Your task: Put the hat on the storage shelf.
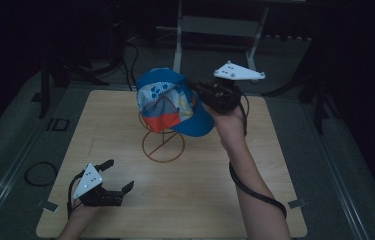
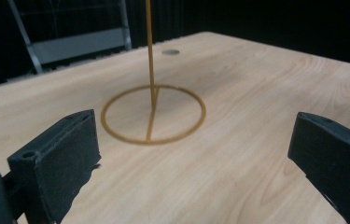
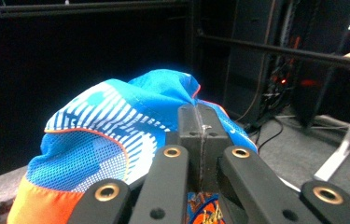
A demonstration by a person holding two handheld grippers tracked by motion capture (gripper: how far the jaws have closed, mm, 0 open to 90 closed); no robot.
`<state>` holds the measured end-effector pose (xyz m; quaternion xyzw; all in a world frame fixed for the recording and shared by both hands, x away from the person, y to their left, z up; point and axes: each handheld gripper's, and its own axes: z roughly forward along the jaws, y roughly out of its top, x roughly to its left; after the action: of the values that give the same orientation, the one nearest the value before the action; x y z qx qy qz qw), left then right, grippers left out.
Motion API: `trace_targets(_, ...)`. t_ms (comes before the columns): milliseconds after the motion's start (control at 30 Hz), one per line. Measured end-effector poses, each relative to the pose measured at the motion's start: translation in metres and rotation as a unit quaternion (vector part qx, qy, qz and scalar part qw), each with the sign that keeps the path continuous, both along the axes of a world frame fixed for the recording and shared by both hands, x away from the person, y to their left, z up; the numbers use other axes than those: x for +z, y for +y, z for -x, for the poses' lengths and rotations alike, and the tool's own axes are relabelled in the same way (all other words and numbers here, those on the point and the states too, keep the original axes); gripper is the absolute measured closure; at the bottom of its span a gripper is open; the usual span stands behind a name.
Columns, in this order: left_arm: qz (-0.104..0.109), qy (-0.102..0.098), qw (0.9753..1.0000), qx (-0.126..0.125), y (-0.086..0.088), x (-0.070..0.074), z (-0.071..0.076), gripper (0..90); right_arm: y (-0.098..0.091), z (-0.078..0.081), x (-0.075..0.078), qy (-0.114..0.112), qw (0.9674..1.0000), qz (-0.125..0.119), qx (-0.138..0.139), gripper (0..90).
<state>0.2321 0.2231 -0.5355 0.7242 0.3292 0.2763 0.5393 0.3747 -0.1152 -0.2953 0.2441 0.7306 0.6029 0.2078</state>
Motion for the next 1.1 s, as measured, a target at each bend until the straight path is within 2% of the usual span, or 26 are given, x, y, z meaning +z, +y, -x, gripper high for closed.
trace_targets(67, -0.004, 0.000, 1.0000, 0.001, 0.001, -0.003, 0.002, 2.3, 0.010, -0.006, -0.002, 0.003, 1.0000, 0.006, -0.002, 90.0)
trace_targets(200, -0.004, -0.001, 1.0000, 0.003, 0.001, -0.007, 0.003, 2.3, 0.027, -0.017, -0.012, 0.025, 0.9997, 0.006, 0.005, 90.0)
trace_targets(467, 0.015, 0.008, 0.9998, 0.010, 0.008, -0.009, 0.002, 2.3, 0.045, -0.034, -0.040, 0.058, 0.9978, 0.033, 0.005, 90.0)
trace_targets(533, 0.019, 0.010, 0.9997, 0.012, 0.008, -0.010, 0.001, 2.3, 0.046, -0.035, -0.047, 0.062, 0.9973, 0.041, 0.000, 90.0)
trace_targets(633, 0.017, 0.011, 0.9998, 0.008, 0.007, -0.010, 0.001, 2.3, 0.042, -0.035, -0.055, 0.071, 0.9968, 0.036, 0.000, 90.0)
trace_targets(767, 0.016, 0.015, 0.9998, 0.004, 0.005, -0.012, 0.000, 2.3, 0.036, -0.034, -0.067, 0.083, 0.9957, 0.041, 0.000, 90.0)
trace_targets(867, 0.015, 0.014, 0.9998, 0.002, 0.004, -0.012, 0.000, 2.3, 0.031, -0.031, -0.071, 0.086, 0.9959, 0.030, 0.004, 90.0)
trace_targets(1000, 0.014, 0.017, 0.9998, 0.002, 0.004, -0.013, -0.001, 2.3, 0.029, -0.024, -0.075, 0.078, 0.9963, 0.036, 0.008, 90.0)
trace_targets(1100, 0.013, 0.020, 0.9997, -0.001, 0.004, -0.014, -0.001, 2.4, 0.028, -0.022, -0.078, 0.083, 0.9958, 0.036, 0.011, 90.0)
